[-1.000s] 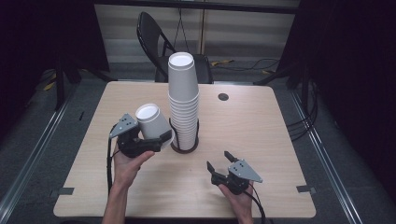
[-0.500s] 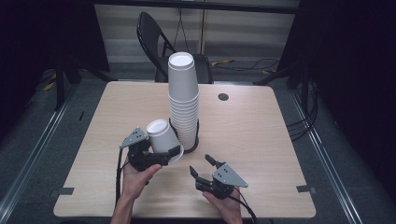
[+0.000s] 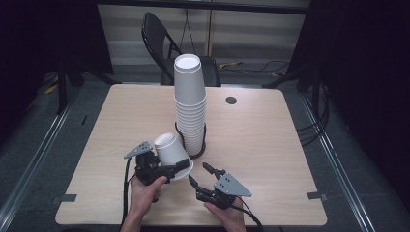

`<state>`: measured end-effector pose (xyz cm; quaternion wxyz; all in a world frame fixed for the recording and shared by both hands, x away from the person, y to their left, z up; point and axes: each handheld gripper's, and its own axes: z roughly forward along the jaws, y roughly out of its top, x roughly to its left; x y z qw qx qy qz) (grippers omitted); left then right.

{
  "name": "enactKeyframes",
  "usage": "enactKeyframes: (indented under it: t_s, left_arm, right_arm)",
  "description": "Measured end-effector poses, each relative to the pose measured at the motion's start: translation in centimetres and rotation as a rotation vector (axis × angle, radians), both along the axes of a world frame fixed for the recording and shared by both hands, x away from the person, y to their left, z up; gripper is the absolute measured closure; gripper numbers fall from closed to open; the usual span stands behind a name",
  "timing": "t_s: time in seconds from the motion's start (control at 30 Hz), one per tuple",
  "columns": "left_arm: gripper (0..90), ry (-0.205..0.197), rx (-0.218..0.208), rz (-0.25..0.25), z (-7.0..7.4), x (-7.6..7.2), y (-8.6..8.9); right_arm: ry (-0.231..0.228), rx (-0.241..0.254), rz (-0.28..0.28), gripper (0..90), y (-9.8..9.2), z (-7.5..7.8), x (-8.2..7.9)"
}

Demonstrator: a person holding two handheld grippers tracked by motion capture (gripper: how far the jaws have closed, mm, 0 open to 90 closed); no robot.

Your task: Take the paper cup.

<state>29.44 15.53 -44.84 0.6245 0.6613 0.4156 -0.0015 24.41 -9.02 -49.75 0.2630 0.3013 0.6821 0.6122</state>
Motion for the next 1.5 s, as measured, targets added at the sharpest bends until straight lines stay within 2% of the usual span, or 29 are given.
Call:
enactKeyframes:
  t_s: [0.1,0.17,0.3,0.5,0.63,0.77,0.83,1.0,1.13,1.23,1.33,1.5]
  left_arm:
    - [15.3,0.036,-0.024,0.004,-0.4,-0.1,0.2]
    - [15.4,0.051,-0.041,-0.005,-0.6,-0.2,0.2]
    - [15.3,0.087,-0.076,-0.013,-0.9,-0.3,0.0]
    - [15.3,0.138,-0.142,-0.025,-1.2,-0.4,-0.2]
    - [15.3,0.181,-0.185,-0.011,-1.6,-0.5,-0.5]
    - [15.3,0.220,-0.206,-0.012,-1.9,-0.5,-0.8]
    - [15.3,0.223,-0.204,-0.016,-2.0,-0.6,-1.0]
    - [15.3,0.238,-0.212,-0.044,-2.1,-0.8,-1.5]
    - [15.2,0.252,-0.219,-0.041,-2.2,-0.9,-1.8]
    - [15.1,0.273,-0.219,-0.031,-2.4,-0.9,-1.9]
    - [14.8,0.273,-0.231,-0.032,-2.6,-0.9,-1.8]
    - [13.7,0.245,-0.246,-0.037,-2.6,-0.8,-1.8]
  right_arm:
    - [-0.019,0.003,0.021,33.8,0.3,0.0,-0.1]
    - [-0.016,-0.002,0.035,35.5,0.6,0.1,-0.1]
    - [-0.054,-0.004,0.048,40.2,1.0,0.1,-0.2]
    - [-0.107,0.028,0.047,45.0,1.3,0.3,-0.2]
    - [-0.129,0.029,0.039,49.4,1.4,0.3,-0.2]
    - [-0.140,0.035,0.029,51.5,1.5,0.2,0.1]
    - [-0.146,0.048,0.025,52.6,1.5,0.2,0.2]
    - [-0.167,0.045,0.017,56.6,1.9,0.3,0.8]
    - [-0.173,0.041,0.010,60.1,2.2,0.3,1.2]
    - [-0.168,0.060,0.005,62.5,2.2,0.3,1.4]
    - [-0.169,0.057,-0.007,68.4,2.2,0.2,1.5]
    - [-0.185,0.067,-0.021,76.2,1.9,0.2,1.5]
